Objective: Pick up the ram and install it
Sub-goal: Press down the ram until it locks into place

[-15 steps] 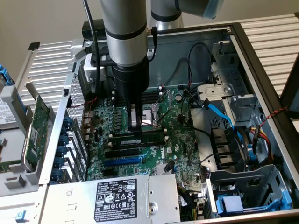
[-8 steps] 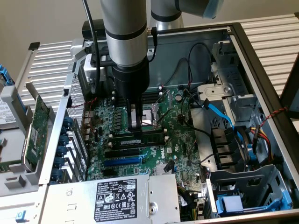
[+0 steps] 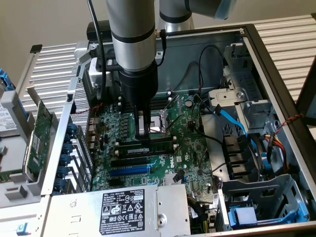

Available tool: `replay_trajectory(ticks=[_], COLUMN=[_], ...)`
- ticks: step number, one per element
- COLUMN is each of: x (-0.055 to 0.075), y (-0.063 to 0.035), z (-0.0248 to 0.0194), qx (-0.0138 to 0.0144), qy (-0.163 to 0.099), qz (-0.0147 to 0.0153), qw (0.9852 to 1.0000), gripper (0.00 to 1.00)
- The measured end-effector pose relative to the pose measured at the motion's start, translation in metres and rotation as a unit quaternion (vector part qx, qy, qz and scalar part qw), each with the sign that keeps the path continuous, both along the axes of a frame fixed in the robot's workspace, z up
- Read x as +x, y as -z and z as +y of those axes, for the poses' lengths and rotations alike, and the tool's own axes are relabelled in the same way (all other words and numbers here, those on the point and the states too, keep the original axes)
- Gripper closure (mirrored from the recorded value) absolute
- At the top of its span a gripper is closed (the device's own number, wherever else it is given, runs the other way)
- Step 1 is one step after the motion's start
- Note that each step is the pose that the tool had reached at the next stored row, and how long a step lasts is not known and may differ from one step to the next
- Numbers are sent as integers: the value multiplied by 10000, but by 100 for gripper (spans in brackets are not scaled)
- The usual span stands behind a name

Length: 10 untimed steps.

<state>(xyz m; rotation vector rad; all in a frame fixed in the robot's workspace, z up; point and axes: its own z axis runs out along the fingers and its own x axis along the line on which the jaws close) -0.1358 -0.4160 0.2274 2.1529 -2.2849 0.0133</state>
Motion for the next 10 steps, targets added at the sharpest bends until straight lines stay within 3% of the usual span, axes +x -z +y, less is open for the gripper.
replay_trajectory(ticks=[6, 10], x=[0, 0], y=[-2, -96], z=[0, -1], qx=[1, 2], qy=[0, 1], qz=[0, 1], qw=[10000, 10000], gripper=[89, 89])
